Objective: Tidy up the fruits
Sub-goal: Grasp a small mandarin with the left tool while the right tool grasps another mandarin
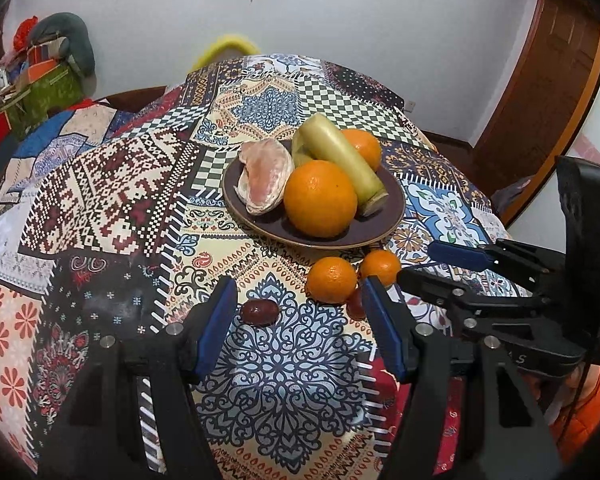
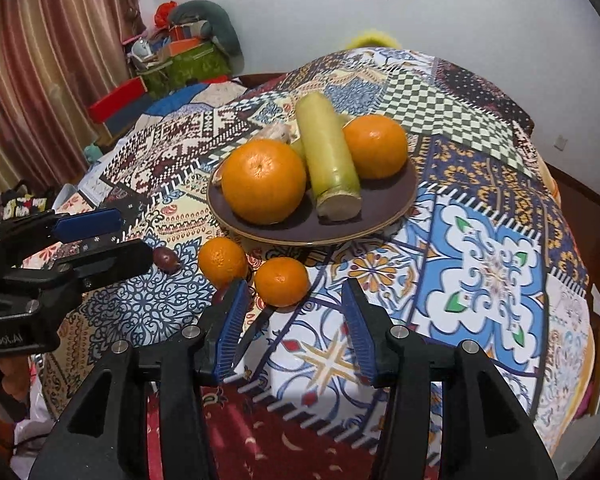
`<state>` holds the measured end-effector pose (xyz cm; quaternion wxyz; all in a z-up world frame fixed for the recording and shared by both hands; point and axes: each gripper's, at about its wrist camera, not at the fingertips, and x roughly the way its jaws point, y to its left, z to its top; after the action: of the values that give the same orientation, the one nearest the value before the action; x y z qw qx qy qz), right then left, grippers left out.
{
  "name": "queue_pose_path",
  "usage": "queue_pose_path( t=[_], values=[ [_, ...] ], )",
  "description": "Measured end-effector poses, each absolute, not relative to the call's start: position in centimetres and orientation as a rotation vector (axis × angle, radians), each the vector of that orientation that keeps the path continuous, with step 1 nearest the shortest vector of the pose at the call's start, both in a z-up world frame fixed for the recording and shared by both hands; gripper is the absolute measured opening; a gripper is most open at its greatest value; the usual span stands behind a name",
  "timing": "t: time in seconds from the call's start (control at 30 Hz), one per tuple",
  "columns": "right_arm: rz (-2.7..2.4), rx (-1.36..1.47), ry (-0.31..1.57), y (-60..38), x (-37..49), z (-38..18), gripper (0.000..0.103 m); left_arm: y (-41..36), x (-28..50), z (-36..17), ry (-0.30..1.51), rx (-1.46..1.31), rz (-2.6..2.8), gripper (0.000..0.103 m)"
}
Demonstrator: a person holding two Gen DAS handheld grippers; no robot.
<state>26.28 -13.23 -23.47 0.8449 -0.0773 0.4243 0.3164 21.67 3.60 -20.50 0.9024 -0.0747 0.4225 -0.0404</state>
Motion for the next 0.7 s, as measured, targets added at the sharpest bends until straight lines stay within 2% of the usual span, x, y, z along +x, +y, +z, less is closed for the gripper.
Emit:
queue_pose_path(
  t=[0.23, 0.3, 0.4, 0.7],
  values=[
    [0.696, -0.146, 0.930, -12.5, 27.1, -24.6, 0.045, 3.5, 22.5, -21.8, 0.902, -0.156, -0.082, 0.064],
    [0.702, -0.136, 0.935, -12.4, 27.3, -24.8, 0.037, 3.4, 22.8, -22.1, 0.912, -0.156, -0.080, 0.064],
    [0.734, -0.106, 0.949, -12.5, 27.6, -25.0, 0.031, 3.4, 23.2, -22.5, 0.924, -0.159, -0.084, 0.064],
    [0.703, -0.077, 0.911, -14.6, 27.5, -24.0, 0.030, 2.0, 24.4, -22.4, 0.924, -0.130, -0.101, 0.064]
  ],
)
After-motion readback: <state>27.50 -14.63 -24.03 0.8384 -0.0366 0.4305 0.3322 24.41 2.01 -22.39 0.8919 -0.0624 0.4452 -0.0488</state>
